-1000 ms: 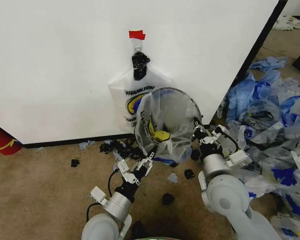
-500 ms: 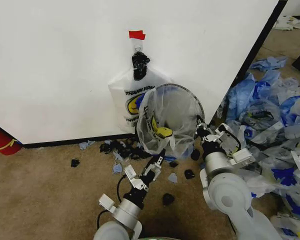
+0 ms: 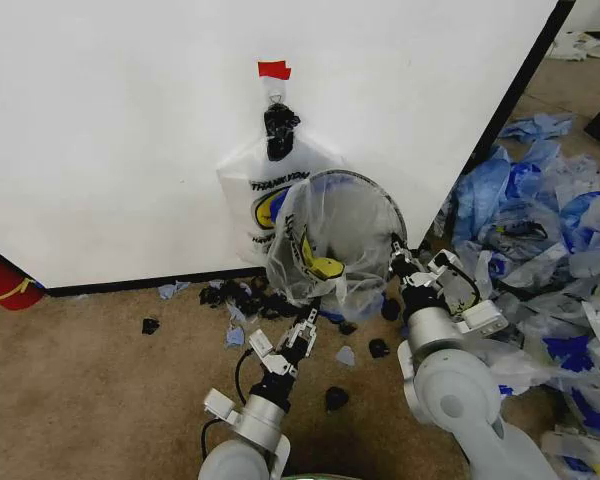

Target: Pick up the garbage bag from the wall and place it over the trash bin.

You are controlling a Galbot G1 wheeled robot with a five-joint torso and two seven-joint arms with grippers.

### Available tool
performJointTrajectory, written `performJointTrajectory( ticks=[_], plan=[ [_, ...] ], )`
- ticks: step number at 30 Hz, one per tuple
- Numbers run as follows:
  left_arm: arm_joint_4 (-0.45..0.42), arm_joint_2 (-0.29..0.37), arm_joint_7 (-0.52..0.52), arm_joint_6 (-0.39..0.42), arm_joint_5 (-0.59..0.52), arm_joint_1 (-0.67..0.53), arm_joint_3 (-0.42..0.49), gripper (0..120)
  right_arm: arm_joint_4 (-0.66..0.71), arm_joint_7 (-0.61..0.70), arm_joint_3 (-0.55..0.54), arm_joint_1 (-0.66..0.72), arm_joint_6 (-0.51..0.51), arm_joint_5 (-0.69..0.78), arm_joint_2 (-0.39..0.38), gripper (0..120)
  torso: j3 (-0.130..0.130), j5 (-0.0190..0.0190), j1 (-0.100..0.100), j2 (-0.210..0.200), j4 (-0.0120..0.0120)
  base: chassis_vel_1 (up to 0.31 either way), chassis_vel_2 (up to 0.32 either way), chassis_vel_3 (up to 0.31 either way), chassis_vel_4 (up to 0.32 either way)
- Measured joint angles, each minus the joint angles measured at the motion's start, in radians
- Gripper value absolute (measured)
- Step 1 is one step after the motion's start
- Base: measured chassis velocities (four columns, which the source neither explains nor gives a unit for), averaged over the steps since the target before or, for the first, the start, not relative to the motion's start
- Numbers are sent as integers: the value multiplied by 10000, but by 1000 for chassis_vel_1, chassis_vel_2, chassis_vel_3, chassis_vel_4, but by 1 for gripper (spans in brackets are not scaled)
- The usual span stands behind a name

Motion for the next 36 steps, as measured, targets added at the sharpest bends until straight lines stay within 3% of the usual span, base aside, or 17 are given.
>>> performJointTrajectory(
  ticks=[8,24,34,36],
  plan=[
    [1,1,-2,13,56,48,4,0,1,-3,-11,4,0,3,55,0,0,0,0,0,0,0,0,0,0],
    [278,-89,-125,24,186,-72,92,0,407,174,34,-73,-91,221,-17,0,0,0,0,0,0,0,0,0,0],
    [610,-113,-449,35,268,-518,151,0,893,824,-63,-474,-678,109,-41,0,0,-1,0,0,-1,0,0,0,0],
    [587,-105,-397,70,277,-536,147,4,886,847,-99,-482,-714,79,-20,0,0,0,0,0,0,0,0,0,0]
  ],
)
